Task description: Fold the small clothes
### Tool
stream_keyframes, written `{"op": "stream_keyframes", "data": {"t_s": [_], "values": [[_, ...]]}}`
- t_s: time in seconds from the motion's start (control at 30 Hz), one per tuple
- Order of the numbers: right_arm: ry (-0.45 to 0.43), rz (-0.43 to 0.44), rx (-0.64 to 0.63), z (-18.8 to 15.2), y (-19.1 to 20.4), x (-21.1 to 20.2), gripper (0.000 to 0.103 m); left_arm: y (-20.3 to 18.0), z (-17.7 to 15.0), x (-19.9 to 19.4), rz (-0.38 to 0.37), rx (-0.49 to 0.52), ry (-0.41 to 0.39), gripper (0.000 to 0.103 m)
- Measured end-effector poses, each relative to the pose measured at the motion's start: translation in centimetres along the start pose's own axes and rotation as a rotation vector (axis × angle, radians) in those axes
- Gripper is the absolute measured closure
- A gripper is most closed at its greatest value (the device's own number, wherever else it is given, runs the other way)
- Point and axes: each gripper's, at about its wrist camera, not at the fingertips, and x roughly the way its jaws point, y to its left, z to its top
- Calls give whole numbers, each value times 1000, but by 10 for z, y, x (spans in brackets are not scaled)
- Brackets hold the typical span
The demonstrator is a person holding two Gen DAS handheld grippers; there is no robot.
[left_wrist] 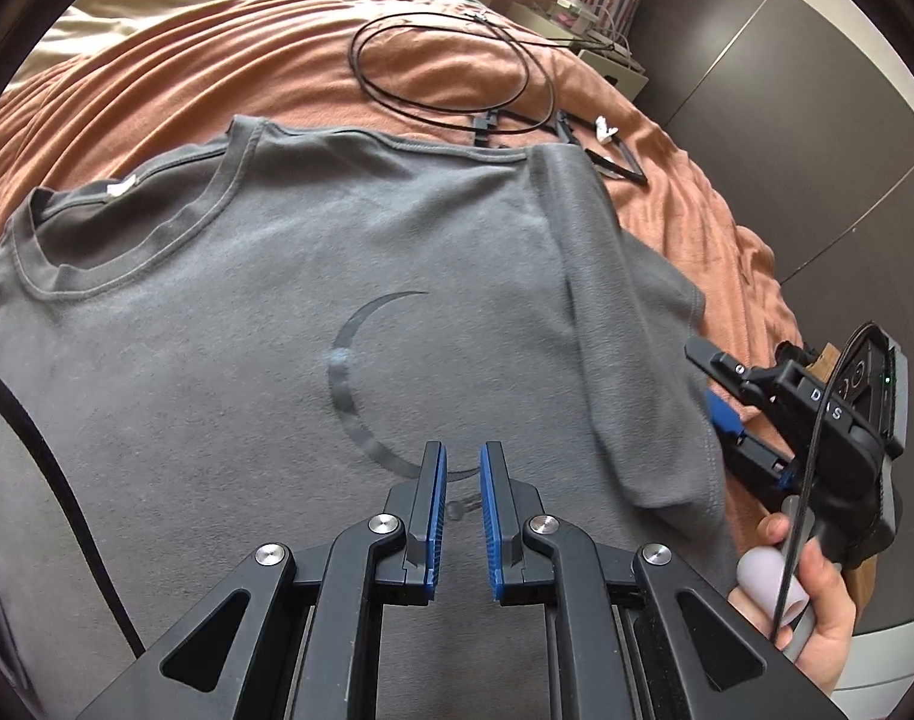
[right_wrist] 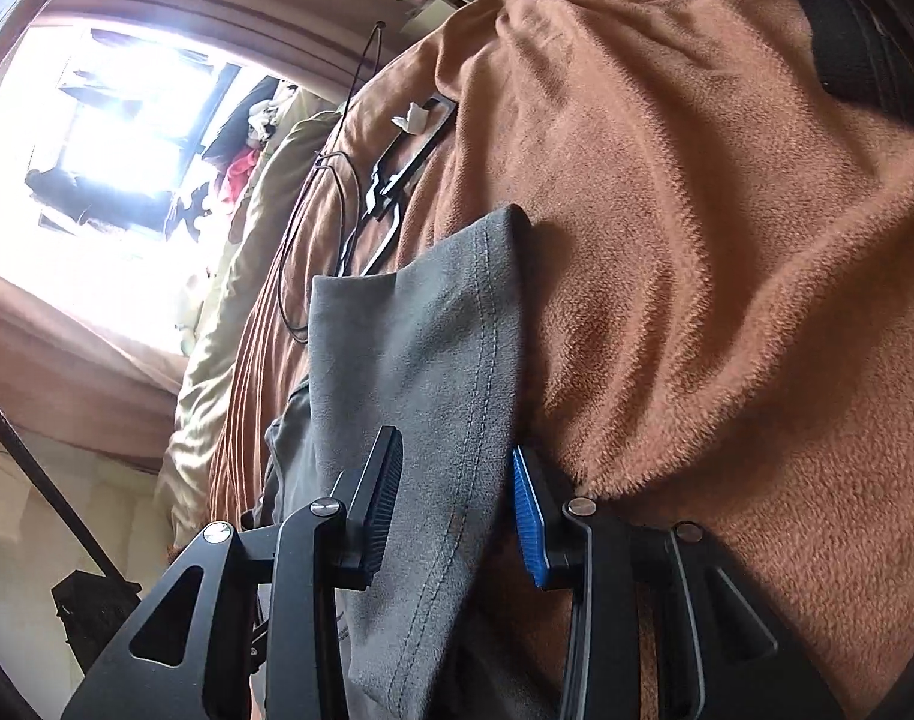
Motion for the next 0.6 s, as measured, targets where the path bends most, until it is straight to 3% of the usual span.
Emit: {"op": "stream_keyframes", "data": {"t_s": [0.07, 0.2, 0.6], "values": [[-4, -22, -14, -5, 4, 2, 101, 7, 0, -2, 6, -11, -4, 91], [-35, 24, -28, -14, 19, -4, 102, 20, 0, -12, 0, -55, -14, 91], [-23, 107, -123, -48, 66, -19, 102, 46, -2, -47, 29, -60, -51, 91]]}}
